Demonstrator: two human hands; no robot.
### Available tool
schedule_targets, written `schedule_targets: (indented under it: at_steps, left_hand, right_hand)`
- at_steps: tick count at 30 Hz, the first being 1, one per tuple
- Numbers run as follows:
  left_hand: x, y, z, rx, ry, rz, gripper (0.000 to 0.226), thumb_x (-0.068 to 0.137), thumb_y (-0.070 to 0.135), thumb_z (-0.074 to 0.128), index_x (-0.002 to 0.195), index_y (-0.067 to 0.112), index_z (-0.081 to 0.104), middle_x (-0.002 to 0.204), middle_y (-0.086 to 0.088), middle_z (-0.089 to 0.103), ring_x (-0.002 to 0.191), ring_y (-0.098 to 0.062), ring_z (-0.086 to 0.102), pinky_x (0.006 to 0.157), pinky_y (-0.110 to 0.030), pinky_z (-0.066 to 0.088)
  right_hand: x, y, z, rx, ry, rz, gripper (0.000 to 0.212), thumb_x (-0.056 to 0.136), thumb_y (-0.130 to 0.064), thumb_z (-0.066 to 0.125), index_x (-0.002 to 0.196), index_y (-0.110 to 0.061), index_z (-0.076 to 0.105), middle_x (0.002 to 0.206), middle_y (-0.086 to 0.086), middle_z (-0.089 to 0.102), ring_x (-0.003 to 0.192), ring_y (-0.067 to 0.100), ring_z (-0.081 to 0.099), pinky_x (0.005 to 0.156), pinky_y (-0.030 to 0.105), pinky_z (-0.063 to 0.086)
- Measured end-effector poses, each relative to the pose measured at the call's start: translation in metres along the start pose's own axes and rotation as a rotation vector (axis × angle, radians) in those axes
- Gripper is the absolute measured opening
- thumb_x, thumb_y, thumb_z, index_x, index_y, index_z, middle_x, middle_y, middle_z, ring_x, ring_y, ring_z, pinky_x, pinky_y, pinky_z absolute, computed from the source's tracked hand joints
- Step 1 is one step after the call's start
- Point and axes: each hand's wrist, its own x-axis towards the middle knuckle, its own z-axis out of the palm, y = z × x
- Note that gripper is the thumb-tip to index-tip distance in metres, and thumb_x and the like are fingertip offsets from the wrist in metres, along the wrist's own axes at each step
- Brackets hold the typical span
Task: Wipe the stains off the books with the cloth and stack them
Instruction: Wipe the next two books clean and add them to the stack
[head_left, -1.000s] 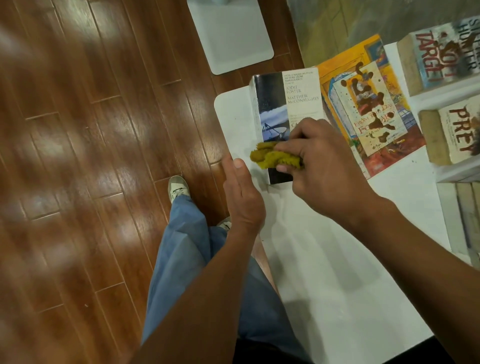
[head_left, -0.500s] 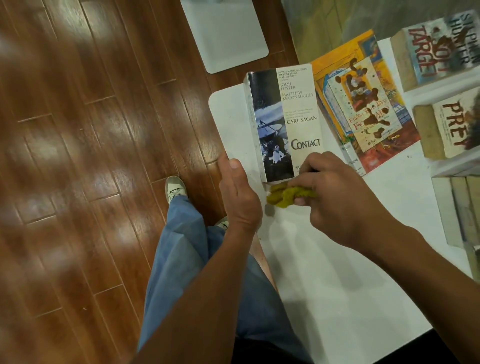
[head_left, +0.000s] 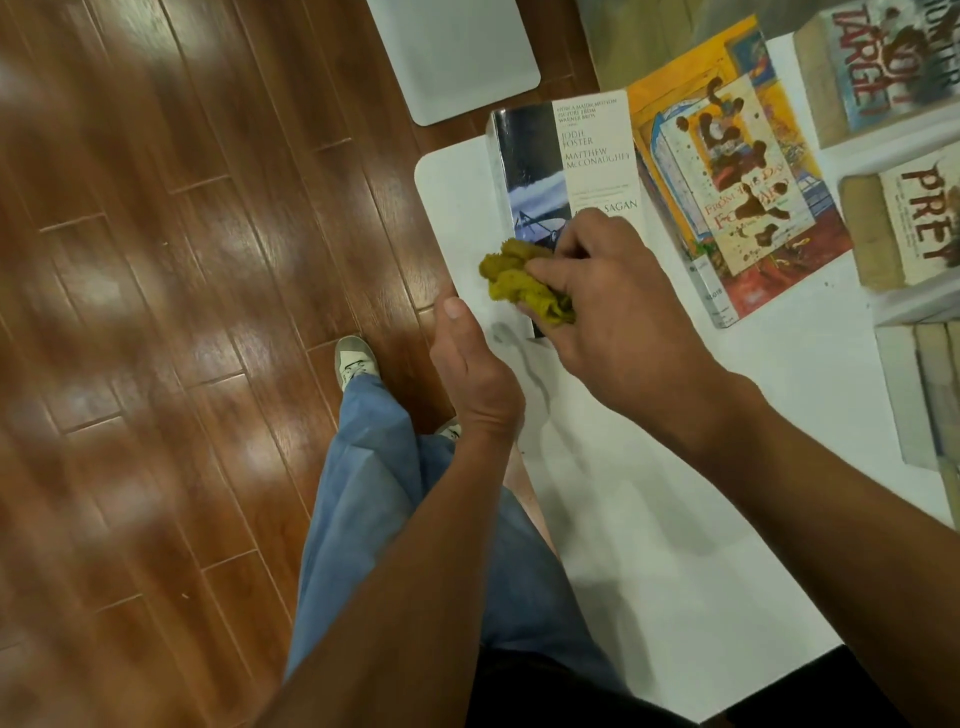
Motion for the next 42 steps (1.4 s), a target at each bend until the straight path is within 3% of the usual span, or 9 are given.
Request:
schedule_targets:
  at_steps: [7,10,13,18,23,29,32,36,42]
  left_hand:
    - [0.002,-0.006,-0.004,0.012,-0.011,-0.002,0.053,0.098,0.055,0.033,0.107,0.011,0.063,0.098,-0.023,0.066,0.093,-0.040,0.061,0.087,-0.065,0.049]
    - [0.001,-0.004,-0.003,0.018,-0.007,0.025,0.050,0.097,0.054,0.033,0.106,0.013,0.062,0.098,-0.017,0.064,0.094,-0.033,0.061,0.087,-0.058,0.050]
    - [0.000,-0.001,-0.001,0.049,-0.009,0.041,0.046,0.098,0.049,0.034,0.111,0.013,0.060,0.099,0.003,0.066,0.097,-0.010,0.061,0.089,-0.032,0.049]
    - [0.000,0.006,0.001,0.328,-0.098,-0.010,0.049,0.094,0.056,0.050,0.128,0.021,0.051,0.107,0.023,0.063,0.099,0.013,0.059,0.082,-0.005,0.042]
    - [-0.001,0.019,0.007,0.594,-0.078,-0.094,0.087,0.069,0.084,0.052,0.133,0.026,0.045,0.115,0.014,0.061,0.101,-0.007,0.061,0.083,-0.022,0.049]
    - [-0.003,0.022,0.020,0.559,0.074,-0.123,0.056,0.082,0.063,0.070,0.119,0.025,0.053,0.103,0.014,0.065,0.093,-0.002,0.063,0.080,-0.024,0.051]
    - [0.000,0.020,0.020,0.549,0.090,-0.089,0.053,0.080,0.063,0.071,0.114,0.027,0.055,0.099,0.015,0.065,0.092,-0.003,0.064,0.083,-0.029,0.054]
    - [-0.001,0.019,0.020,0.533,0.099,-0.066,0.044,0.080,0.061,0.073,0.107,0.031,0.055,0.095,0.016,0.066,0.088,0.000,0.064,0.080,-0.028,0.055]
    - [-0.001,0.019,0.021,0.532,0.106,-0.071,0.037,0.083,0.057,0.074,0.103,0.033,0.054,0.090,0.020,0.065,0.083,0.010,0.061,0.077,-0.022,0.052]
  right_hand:
    - [-0.040,-0.005,-0.003,-0.049,-0.099,-0.012,0.021,0.077,-0.004,0.082,0.095,-0.001,0.071,0.092,0.009,0.051,0.088,0.022,0.046,0.060,0.041,0.052]
    - [-0.056,-0.003,0.001,-0.044,-0.186,0.015,0.018,0.077,-0.009,0.083,0.092,-0.005,0.073,0.090,0.004,0.049,0.087,0.017,0.043,0.061,0.035,0.050]
    - [-0.081,0.006,-0.010,0.050,-0.224,0.160,0.019,0.084,-0.021,0.079,0.099,-0.010,0.076,0.087,-0.002,0.047,0.081,0.013,0.041,0.064,0.019,0.037]
    - [-0.082,0.021,-0.057,0.196,-0.086,0.370,0.031,0.080,-0.014,0.081,0.110,-0.016,0.075,0.093,-0.008,0.058,0.081,0.001,0.055,0.071,-0.002,0.036]
    - [-0.032,0.042,-0.070,0.229,0.138,0.376,0.041,0.083,-0.011,0.078,0.123,-0.018,0.070,0.108,-0.007,0.056,0.097,0.001,0.048,0.081,-0.006,0.029]
    - [0.064,0.052,-0.069,0.227,0.368,0.187,0.033,0.080,-0.017,0.074,0.113,-0.021,0.075,0.103,-0.005,0.053,0.090,0.003,0.050,0.080,0.003,0.034]
    - [0.099,0.058,-0.057,0.255,0.332,0.080,0.031,0.081,-0.009,0.073,0.112,-0.010,0.074,0.103,-0.002,0.050,0.085,-0.007,0.046,0.077,0.003,0.037]
    - [0.116,0.064,-0.034,0.245,0.245,-0.042,0.022,0.082,-0.002,0.071,0.104,-0.001,0.074,0.106,0.015,0.059,0.095,0.018,0.057,0.073,0.016,0.049]
    - [0.103,0.068,-0.023,0.138,0.262,-0.177,0.030,0.074,-0.012,0.075,0.104,-0.009,0.078,0.098,0.012,0.066,0.091,0.033,0.061,0.073,0.040,0.052]
